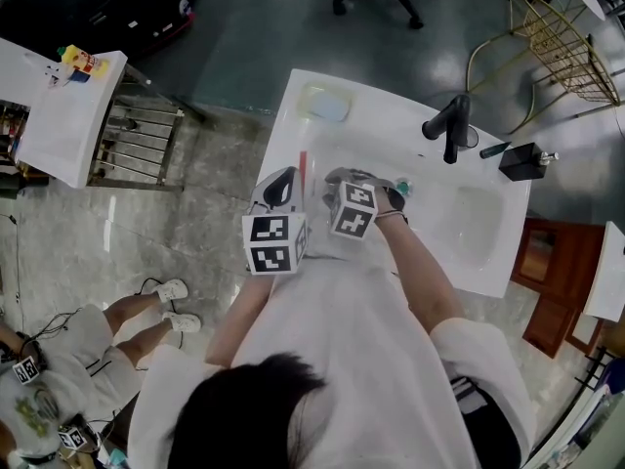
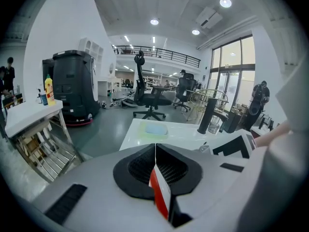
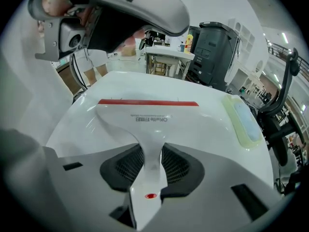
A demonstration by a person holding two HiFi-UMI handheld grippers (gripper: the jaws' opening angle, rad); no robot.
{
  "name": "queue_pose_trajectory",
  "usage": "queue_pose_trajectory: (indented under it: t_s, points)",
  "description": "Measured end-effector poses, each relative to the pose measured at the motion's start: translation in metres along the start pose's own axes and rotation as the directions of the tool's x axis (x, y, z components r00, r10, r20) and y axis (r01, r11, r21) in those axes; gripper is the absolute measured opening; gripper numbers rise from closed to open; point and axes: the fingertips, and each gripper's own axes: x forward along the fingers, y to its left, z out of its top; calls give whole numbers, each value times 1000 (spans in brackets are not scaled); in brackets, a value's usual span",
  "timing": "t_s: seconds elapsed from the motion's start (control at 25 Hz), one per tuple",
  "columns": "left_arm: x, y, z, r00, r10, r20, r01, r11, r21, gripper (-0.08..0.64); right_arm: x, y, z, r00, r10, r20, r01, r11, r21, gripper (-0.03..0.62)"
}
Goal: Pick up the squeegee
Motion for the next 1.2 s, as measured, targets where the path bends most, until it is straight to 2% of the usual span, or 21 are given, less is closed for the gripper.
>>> queue_pose_trajectory:
  t_s: [0.28, 0.6, 0.76, 1.0, 1.2]
  points:
    - [-9, -3, 4, 1000, 6, 28, -6, 1000, -4, 26, -1, 3, -1, 1000, 0, 5, 0, 1000, 3, 116]
    - [-19, -1, 14, 997, 14, 72, -13, 1000, -16, 26, -11, -4, 2, 998, -39, 44, 34, 995, 99, 111]
    - [-25, -2, 22, 995, 7, 98, -5, 1000, -16, 26, -21, -9, 2, 995, -82, 55, 73, 984, 161, 110]
    - [-35, -3, 28, 991, -4, 133, 6, 1000, -16, 26, -39, -12, -1, 985, -160, 66, 135, 950, 280, 110]
    - [-42, 2, 26, 989, -1, 146, 5, 1000, -26, 26, -61, -21, -7, 961, -271, 51, 229, 887, 401, 110]
